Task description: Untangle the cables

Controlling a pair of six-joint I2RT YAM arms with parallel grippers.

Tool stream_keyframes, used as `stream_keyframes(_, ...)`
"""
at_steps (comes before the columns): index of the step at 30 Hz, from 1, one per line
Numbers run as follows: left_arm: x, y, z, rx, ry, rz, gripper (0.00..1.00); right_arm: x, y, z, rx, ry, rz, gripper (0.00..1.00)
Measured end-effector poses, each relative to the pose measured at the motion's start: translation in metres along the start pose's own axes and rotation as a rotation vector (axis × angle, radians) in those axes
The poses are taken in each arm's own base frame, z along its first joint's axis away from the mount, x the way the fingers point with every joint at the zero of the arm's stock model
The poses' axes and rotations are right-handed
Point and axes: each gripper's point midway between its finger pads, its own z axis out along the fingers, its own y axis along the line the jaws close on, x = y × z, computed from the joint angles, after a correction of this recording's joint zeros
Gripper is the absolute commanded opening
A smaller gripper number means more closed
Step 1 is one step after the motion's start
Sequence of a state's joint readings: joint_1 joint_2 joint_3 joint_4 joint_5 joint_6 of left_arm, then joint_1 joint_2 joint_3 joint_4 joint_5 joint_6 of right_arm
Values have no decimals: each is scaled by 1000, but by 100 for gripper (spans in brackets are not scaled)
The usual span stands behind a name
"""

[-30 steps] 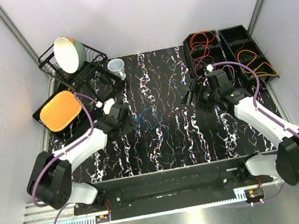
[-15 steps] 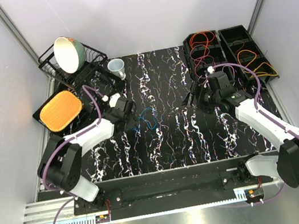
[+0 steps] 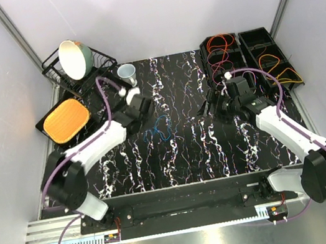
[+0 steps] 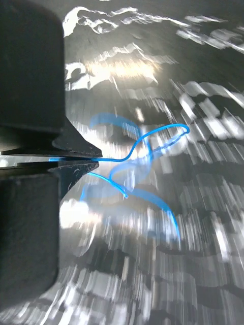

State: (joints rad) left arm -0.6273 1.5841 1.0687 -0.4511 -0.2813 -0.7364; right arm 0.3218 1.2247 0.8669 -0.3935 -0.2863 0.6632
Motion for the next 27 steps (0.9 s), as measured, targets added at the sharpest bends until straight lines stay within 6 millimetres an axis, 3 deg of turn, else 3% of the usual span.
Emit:
stream_keyframes(2, -33, -31, -38, 101, -80, 28, 0, -5, 9, -2, -26, -1, -11, 88)
stream_keyframes(4, -72, -59, -92, 231, -196, 40, 0, -13, 24, -8, -65, -9, -27, 88)
stream_keyframes(7, -122, -70, -180, 391, -382, 39, 0, -30, 52, -20, -147, -41, -66, 89)
stream_keyframes(10, -137, -66, -230, 486, -463, 82, 0, -37, 73, -31, -229, -58, -109, 89)
stream_keyframes(13, -118, -69, -235, 557, -416, 180, 0, -34, 90, -44, -322, -52, -153, 88)
stream_keyframes(18, -45, -58, -191, 581, -173, 323, 0, -19, 119, -63, -527, -14, -236, 85)
stream_keyframes(20, -25, -52, -183, 584, -97, 351, 0, -8, 123, -67, -595, 27, -259, 86)
stream_keyframes(27, -17, -62, -203, 693, -73, 382, 0, 9, 140, -84, -760, 94, -344, 80)
